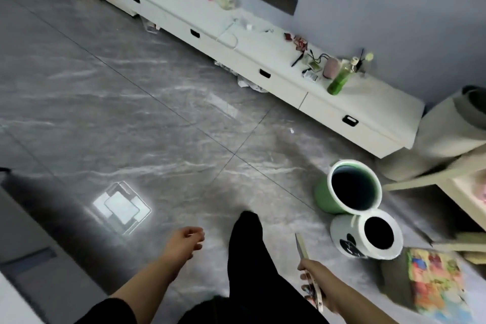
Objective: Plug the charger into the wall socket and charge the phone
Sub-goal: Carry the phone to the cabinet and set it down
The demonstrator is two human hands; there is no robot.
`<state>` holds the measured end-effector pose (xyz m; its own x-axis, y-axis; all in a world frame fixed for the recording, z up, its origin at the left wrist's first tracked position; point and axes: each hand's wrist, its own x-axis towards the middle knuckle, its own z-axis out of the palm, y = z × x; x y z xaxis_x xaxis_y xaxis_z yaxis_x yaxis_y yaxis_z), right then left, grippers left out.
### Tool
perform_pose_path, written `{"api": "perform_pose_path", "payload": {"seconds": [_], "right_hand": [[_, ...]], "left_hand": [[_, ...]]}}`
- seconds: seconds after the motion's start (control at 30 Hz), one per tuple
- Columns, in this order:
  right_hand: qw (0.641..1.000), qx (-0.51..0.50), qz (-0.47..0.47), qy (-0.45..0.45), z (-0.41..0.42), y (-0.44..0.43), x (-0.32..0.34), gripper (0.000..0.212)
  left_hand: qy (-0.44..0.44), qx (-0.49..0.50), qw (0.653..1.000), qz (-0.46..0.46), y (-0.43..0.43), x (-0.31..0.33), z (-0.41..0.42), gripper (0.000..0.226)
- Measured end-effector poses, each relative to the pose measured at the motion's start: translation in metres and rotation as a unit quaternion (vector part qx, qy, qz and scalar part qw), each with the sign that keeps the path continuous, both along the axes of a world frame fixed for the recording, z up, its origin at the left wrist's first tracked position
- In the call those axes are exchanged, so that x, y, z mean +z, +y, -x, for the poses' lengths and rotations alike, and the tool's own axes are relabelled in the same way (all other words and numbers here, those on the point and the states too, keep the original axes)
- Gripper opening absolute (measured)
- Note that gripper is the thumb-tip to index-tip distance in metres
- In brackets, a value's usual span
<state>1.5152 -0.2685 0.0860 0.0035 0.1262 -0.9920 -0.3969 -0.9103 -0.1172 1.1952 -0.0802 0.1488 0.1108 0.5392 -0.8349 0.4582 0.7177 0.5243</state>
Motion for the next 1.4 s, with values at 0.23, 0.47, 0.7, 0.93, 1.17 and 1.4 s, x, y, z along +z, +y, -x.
{"api": "perform_pose_path", "payload": {"seconds": [0.23, 0.47, 0.7, 0.93, 1.17, 1.4], "right_hand": [[0.998, 0.047, -0.037, -0.011, -0.063, 0.165, 0.007, 0.046], [0.989, 0.064, -0.116, -0.063, -0.087, 0.357, 0.022, 0.045], [0.985, 0.086, -0.124, -0.08, -0.117, 0.514, 0.024, 0.044], [0.99, 0.033, -0.094, -0.102, -0.159, 0.61, 0.037, 0.045], [0.996, -0.05, -0.025, -0.068, -0.229, 0.672, 0.025, 0.034], [0.996, -0.072, -0.029, -0.041, -0.291, 0.774, 0.025, 0.033]], "left_hand": [[0.031, 0.047, 0.998, -0.006, 0.113, 0.011, -0.058, 0.021], [0.057, 0.054, 0.997, -0.017, 0.243, 0.01, -0.088, 0.025], [0.058, 0.021, 0.998, -0.003, 0.405, -0.003, -0.118, 0.024], [0.061, -0.058, 0.996, -0.026, 0.568, 0.007, -0.178, 0.017], [0.028, -0.123, 0.992, -0.011, 0.702, -0.001, -0.267, 0.014], [0.061, -0.15, 0.987, -0.001, 0.804, -0.004, -0.35, 0.017]]}}
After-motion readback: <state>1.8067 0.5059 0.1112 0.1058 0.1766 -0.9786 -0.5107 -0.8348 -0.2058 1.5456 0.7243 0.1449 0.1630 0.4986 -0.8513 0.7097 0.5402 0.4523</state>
